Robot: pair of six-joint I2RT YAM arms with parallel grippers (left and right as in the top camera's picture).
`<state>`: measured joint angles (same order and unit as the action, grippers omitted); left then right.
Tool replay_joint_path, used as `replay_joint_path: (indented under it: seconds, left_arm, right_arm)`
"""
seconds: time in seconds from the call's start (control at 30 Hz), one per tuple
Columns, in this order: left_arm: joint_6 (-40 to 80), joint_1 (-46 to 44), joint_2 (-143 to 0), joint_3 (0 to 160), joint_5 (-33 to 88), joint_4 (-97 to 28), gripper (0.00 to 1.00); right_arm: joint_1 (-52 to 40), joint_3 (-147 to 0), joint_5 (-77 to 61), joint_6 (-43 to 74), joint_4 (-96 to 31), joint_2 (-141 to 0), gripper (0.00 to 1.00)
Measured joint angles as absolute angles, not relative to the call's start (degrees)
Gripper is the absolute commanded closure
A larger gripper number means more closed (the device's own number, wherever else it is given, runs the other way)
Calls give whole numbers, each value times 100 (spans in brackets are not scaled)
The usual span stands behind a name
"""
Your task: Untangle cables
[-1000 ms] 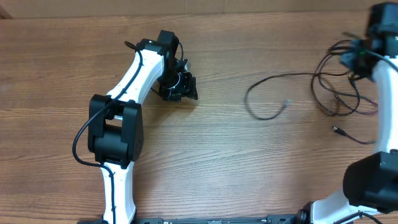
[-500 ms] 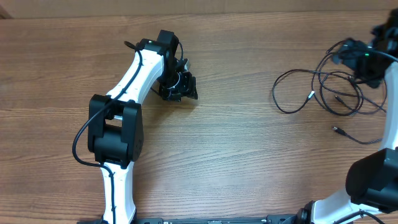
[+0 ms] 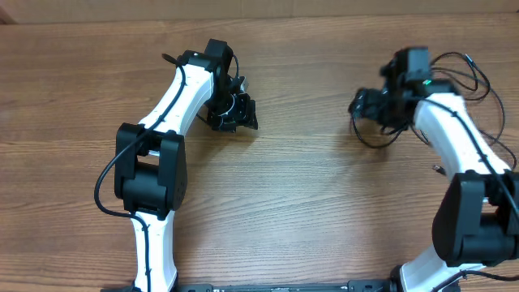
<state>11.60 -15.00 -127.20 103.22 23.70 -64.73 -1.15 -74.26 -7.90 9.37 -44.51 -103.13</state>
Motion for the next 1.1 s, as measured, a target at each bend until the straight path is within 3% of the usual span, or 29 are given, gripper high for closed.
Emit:
replay_joint_path:
  seconds: [0.2, 0.3, 0.43, 0.47, 0.5, 0.53, 0.8, 1.1]
  left_arm:
    - [1160, -1500, -12720, 10322, 2370, -6473, 37]
    - [1160, -1500, -12720, 10322, 2370, -6475, 37]
    - [1160, -1500, -12720, 10322, 2370, -6473, 37]
    - [1160, -1500, -12720, 10322, 2370, -6475, 37]
    - [1160, -1500, -12720, 10322, 2370, -6473, 37]
    - [1160, -1500, -12720, 10322, 2370, -6475, 37]
    - [1160, -1500, -12720, 10322, 2373, -6473, 37]
    - [1160, -1500, -12720, 10322, 2370, -6477, 37]
  right_arm:
    - [-366, -6545, -528, 908, -3562, -10318, 20]
    - [-379, -6184, -454, 897, -3164, -10318, 28]
    - [-379, -5916, -399, 917, -2886, -10320, 59]
    - [-379, -5881, -405, 902, -2899, -10320, 74]
    - [-379, -5867, -392, 919, -2928, -10318, 81]
    - [-379, -5859, -381, 880, -2941, -10318, 96]
    - [-338, -6228, -191, 895, -4016, -10318, 96]
    - [38, -8910, 1535, 856, -6176, -10066, 96]
